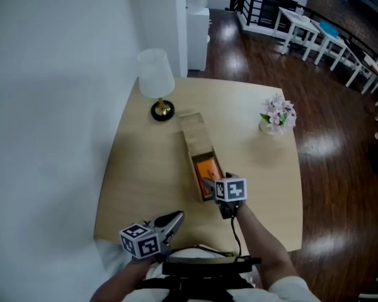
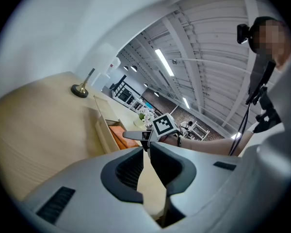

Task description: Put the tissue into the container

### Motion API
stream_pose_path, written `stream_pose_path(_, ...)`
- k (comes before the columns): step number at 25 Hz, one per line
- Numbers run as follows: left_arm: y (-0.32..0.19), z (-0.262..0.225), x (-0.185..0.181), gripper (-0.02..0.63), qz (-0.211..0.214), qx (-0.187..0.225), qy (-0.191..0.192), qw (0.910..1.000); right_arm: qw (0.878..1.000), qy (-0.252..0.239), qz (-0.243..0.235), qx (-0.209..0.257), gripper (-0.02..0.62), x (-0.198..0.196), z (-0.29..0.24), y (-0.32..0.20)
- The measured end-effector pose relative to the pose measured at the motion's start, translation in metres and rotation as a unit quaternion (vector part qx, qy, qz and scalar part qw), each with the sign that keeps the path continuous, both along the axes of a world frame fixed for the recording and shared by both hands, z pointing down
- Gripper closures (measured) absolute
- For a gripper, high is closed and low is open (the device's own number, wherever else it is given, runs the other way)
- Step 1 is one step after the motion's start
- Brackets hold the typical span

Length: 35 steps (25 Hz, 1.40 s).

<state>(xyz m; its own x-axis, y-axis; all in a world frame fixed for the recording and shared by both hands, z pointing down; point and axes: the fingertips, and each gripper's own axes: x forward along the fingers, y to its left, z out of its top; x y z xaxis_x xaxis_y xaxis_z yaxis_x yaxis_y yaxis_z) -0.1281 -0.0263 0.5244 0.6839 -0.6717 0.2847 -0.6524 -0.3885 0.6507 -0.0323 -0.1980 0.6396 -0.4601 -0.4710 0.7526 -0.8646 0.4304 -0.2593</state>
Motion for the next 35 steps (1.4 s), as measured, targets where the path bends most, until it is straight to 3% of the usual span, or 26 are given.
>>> stream_pose_path(7, 0.001, -0.002, 0.017, 0.566, 0.017, 0.000, 0.005, 0.9998, 0.999, -0.034, 0.013, 0.010, 0.166, 0.046, -0.016, 0.047)
stream_pose_path(13, -0.001, 0.000, 0.041, 0.566, 0.041, -0.006, 0.008, 0.9991, 0.998, 0.038, -0.047, -0.013, 0.171, 0.093, 0.009, 0.125)
stream_pose_path(15, -0.001, 0.003, 0.050, 0.566, 0.054, -0.010, 0.004, 0.9985, 0.997, 0.044, -0.045, -0.039, 0.225, 0.106, 0.023, 0.150)
stream_pose_path(17, -0.002, 0.007, 0.060, 0.568, 0.066, -0.011, -0.003, 0.9977, 0.997, 0.025, -0.028, -0.062, 0.339, 0.112, 0.030, 0.166)
stream_pose_path(20, -0.004, 0.008, 0.073, 0.569, 0.083, -0.008, -0.009, 0.9965, 0.998, -0.016, -0.006, -0.068, 0.376, 0.110, 0.025, 0.173)
stream_pose_path(27, -0.006, 0.008, 0.094, 0.574, 0.101, 0.003, -0.014, 0.9947, 0.999, -0.034, -0.004, 0.031, 0.513, 0.105, -0.022, 0.159)
stream_pose_path(35, -0.009, -0.003, 0.093, 0.598, 0.076, 0.039, -0.019, 0.9962, 0.989, -0.030, 0.003, 0.144, 0.557, 0.108, -0.098, 0.144)
